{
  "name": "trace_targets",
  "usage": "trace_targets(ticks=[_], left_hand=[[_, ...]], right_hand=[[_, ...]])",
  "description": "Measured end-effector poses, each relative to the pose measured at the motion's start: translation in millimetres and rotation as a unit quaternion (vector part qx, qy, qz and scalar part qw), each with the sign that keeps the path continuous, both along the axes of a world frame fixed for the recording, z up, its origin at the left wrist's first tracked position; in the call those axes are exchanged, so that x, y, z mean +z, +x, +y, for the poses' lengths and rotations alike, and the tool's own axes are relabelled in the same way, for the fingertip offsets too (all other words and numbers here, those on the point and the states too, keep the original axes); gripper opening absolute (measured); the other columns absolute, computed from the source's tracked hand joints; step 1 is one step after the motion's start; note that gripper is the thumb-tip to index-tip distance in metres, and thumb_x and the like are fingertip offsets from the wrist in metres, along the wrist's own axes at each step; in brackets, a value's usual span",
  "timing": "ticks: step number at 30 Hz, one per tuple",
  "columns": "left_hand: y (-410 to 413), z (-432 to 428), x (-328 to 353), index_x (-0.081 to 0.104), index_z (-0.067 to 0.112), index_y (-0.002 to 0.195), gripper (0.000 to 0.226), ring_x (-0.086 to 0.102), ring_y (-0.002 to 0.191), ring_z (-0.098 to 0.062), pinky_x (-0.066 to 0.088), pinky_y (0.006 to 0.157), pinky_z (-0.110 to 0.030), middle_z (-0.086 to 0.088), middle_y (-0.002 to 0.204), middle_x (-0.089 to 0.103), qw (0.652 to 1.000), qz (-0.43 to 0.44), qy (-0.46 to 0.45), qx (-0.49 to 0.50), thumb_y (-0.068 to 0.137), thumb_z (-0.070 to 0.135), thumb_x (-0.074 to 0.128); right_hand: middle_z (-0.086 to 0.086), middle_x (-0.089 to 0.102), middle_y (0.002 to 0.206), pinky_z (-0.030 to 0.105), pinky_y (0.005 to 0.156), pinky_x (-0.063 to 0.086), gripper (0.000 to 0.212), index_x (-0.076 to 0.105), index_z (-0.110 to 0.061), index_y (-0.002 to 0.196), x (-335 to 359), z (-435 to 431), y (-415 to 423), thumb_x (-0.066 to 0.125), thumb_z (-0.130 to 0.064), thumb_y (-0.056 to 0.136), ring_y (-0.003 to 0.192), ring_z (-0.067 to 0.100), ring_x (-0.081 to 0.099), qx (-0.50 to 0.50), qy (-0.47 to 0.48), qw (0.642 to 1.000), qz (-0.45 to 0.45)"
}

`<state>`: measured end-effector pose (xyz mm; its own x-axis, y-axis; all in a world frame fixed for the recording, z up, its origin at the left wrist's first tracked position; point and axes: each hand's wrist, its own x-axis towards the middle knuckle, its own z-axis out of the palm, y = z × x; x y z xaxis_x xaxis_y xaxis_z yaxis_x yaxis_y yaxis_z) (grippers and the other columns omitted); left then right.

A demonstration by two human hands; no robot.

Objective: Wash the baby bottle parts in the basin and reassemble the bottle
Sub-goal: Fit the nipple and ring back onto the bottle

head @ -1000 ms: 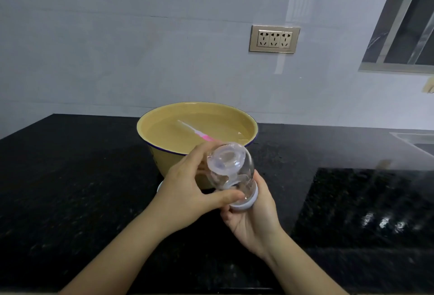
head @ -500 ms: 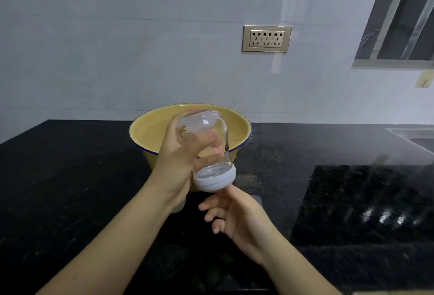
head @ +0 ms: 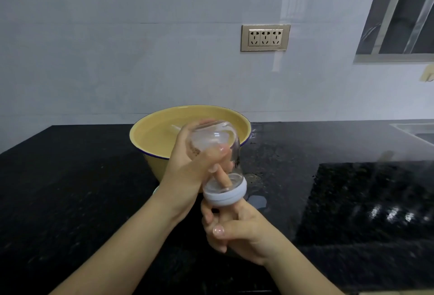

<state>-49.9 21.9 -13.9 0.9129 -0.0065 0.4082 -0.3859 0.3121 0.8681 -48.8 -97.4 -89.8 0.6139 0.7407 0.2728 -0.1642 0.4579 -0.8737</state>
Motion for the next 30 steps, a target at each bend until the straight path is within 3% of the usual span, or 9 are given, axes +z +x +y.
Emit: trace_targets(ticks=[4,8,12,15,19,23,26,28,30], left_hand=[[3.6,6.0,4.7,0.054,0.015,0.111,0.059,0.068,0.075,-0.013,0.055,0.06,-0.025,0.002,0.087,0.071,0.999,-0.016,-0.035,0.012,0.055,0.027,0.069],[4.1,9.8,2.2,0.053,0.014,0.115,0.063,0.067,0.078,-0.017,0.057,0.066,-0.03,0.0,0.088,0.07,0.999,-0.023,-0.041,0.017,0.056,0.027,0.069],[3.4,12.4,0.6,0.053,0.016,0.115,0.068,0.067,0.08,-0.016,0.056,0.068,-0.029,-0.001,0.094,0.069,0.998,-0.053,-0.022,0.011,0.051,0.024,0.076],[3.4,13.9,-2.3,0.054,0.021,0.113,0.064,0.067,0.09,-0.016,0.054,0.074,-0.028,0.003,0.105,0.065,0.996,-0.085,0.026,0.012,0.052,0.024,0.072],[0.6,13.0,-3.5,0.052,0.027,0.116,0.064,0.066,0.091,-0.016,0.053,0.076,-0.029,0.007,0.103,0.066,0.987,-0.126,0.094,-0.04,0.057,0.021,0.076],[-2.1,11.8,-0.2,0.048,0.022,0.117,0.065,0.065,0.09,-0.01,0.052,0.075,-0.023,0.009,0.1,0.066,0.983,-0.134,0.111,-0.054,0.057,0.017,0.073],[-1.4,15.8,-0.3,0.054,0.029,0.116,0.068,0.066,0.09,-0.015,0.053,0.075,-0.027,0.005,0.101,0.066,0.983,-0.142,0.109,-0.052,0.056,0.034,0.085],[-0.3,18.2,-1.9,0.052,0.025,0.116,0.068,0.066,0.089,-0.018,0.054,0.075,-0.031,0.003,0.1,0.065,0.985,-0.138,0.098,-0.037,0.054,0.022,0.08],[0.2,21.0,-0.9,0.051,0.019,0.116,0.065,0.064,0.085,-0.023,0.055,0.075,-0.039,-0.006,0.099,0.062,0.99,-0.124,0.063,-0.018,0.054,0.017,0.069]], right_hand=[[0.003,0.052,0.091,0.019,0.05,0.043,0.081,0.027,-0.033,0.138,-2.1,-5.5,-0.3,0.065,-0.004,0.072,0.056,0.007,0.05,0.018,-0.022,0.999,-0.037],[0.008,0.058,0.103,0.021,0.053,0.044,0.074,0.034,-0.031,0.139,0.1,-4.1,-0.9,0.071,-0.017,0.077,0.058,0.009,0.052,0.022,-0.005,0.999,-0.031],[0.008,0.068,0.096,0.022,0.047,0.043,0.045,0.051,-0.011,0.123,3.6,2.5,-1.0,0.064,-0.022,0.081,0.052,0.012,0.053,-0.036,0.016,0.998,0.057],[0.005,0.064,0.063,0.02,0.04,0.038,0.022,0.057,0.0,0.094,3.4,8.2,-2.9,0.053,-0.017,0.081,0.039,0.009,0.045,-0.123,-0.013,0.989,0.078],[0.005,0.044,0.054,0.019,0.039,0.034,0.006,0.07,-0.015,0.068,5.4,9.2,-3.9,0.07,-0.021,0.066,0.038,0.008,0.039,-0.159,-0.007,0.984,0.084],[-0.002,0.046,0.049,0.017,0.038,0.033,0.009,0.071,-0.019,0.068,5.7,6.5,-4.1,0.071,-0.024,0.06,0.039,0.006,0.039,-0.181,-0.028,0.981,0.07],[-0.003,0.048,0.045,0.017,0.039,0.035,0.007,0.069,-0.02,0.059,5.4,6.2,-4.6,0.071,-0.027,0.058,0.039,0.005,0.043,-0.211,-0.043,0.975,0.047],[-0.003,0.052,0.045,0.016,0.041,0.037,0.008,0.07,-0.022,0.058,4.9,5.9,-4.3,0.071,-0.03,0.058,0.04,0.005,0.046,-0.229,-0.05,0.972,0.029],[-0.003,0.057,0.049,0.016,0.043,0.04,0.011,0.072,-0.02,0.07,3.8,5.3,-2.2,0.071,-0.028,0.063,0.042,0.006,0.049,-0.244,-0.048,0.969,0.008]])
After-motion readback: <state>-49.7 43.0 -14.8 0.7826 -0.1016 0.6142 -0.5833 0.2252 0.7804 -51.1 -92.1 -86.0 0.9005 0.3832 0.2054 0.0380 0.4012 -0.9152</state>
